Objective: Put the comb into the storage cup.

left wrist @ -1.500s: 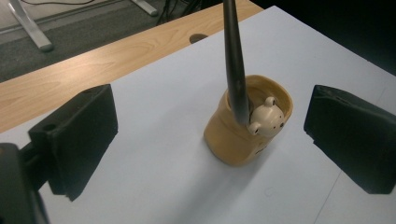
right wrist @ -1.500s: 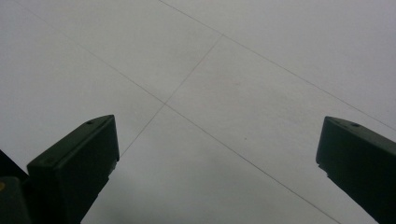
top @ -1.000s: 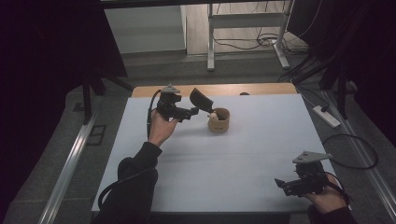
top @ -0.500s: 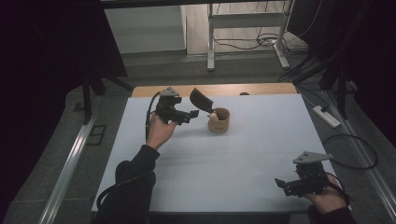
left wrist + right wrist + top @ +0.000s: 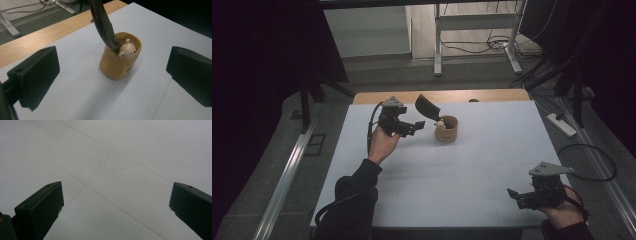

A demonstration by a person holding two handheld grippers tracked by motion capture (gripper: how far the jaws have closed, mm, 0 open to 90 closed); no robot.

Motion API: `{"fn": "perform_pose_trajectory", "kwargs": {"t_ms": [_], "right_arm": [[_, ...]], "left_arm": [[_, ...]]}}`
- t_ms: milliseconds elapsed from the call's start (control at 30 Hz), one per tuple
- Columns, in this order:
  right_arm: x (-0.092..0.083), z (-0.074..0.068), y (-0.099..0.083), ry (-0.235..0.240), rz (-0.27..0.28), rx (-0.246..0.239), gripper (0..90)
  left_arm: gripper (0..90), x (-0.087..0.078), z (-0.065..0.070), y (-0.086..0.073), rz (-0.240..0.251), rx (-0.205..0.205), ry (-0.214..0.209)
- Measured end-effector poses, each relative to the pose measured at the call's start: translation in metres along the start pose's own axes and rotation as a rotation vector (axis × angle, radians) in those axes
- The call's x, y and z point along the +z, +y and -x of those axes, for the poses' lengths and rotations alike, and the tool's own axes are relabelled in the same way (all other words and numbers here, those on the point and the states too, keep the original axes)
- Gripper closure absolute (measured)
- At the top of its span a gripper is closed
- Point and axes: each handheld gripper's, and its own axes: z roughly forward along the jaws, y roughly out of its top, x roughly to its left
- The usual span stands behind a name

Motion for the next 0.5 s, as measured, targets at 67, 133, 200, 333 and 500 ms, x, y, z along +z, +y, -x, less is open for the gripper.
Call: {"fn": "perform_pose_trajectory", "kwargs": {"t_ms": [67, 133, 200, 333, 500], "right_arm": [[0.0, 0.0, 0.0, 0.002, -0.003, 0.001, 0.0], [0.001, 0.0, 0.0, 0.003, -0.008, 0.003, 0.0], [0.001, 0.001, 0.0, 0.005, -0.011, 0.008, 0.0], [0.001, 0.002, 0.0, 0.009, -0.014, 0.014, 0.0], [0.002, 0.002, 0.0, 0.009, -0.015, 0.016, 0.0]], "left_arm": [[0.0, 0.0, 0.001, -0.002, 0.001, 0.0, 0.0], [0.0, -0.001, 0.001, -0.003, 0.0, 0.007, 0.005], [0.0, -0.002, 0.002, -0.005, 0.0, 0.01, 0.012], [0.0, -0.003, 0.003, -0.008, 0.004, 0.004, 0.018], [0.0, -0.005, 0.005, -0.013, 0.004, 0.001, 0.023]]}}
